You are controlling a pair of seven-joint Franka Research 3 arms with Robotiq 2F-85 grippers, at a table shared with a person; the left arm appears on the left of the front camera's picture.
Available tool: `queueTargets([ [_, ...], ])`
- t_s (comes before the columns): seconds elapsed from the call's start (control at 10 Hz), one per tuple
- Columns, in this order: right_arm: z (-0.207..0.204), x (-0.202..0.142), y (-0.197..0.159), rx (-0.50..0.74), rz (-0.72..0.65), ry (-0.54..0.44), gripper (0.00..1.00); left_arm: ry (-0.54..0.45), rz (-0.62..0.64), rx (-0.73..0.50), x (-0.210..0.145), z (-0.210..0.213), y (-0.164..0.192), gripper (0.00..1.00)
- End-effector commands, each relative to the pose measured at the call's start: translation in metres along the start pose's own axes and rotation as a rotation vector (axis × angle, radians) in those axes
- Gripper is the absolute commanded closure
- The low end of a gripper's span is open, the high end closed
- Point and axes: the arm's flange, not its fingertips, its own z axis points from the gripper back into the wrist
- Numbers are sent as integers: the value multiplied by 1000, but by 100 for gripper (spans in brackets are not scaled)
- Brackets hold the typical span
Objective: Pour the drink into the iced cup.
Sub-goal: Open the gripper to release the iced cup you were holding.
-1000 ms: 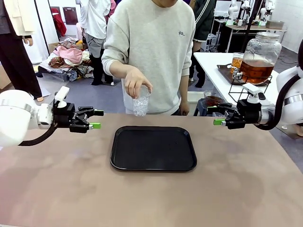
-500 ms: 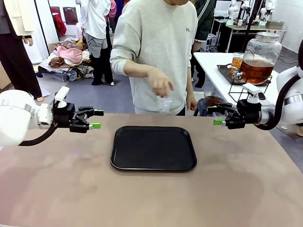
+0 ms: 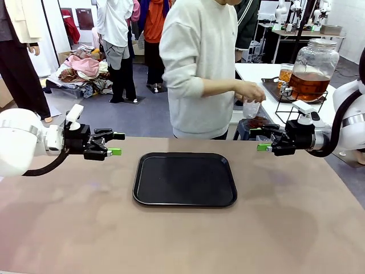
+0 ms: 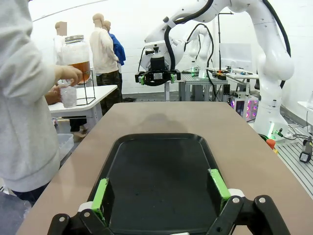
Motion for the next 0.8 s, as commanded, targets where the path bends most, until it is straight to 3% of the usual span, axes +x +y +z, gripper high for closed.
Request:
queueTargets([
  [0.0,0,3,-1,1,1,1,0,0,6,-1,2,-1,1,0],
  [0.7,0,3,-1,1,1,1,0,0,6,-1,2,-1,1,0],
])
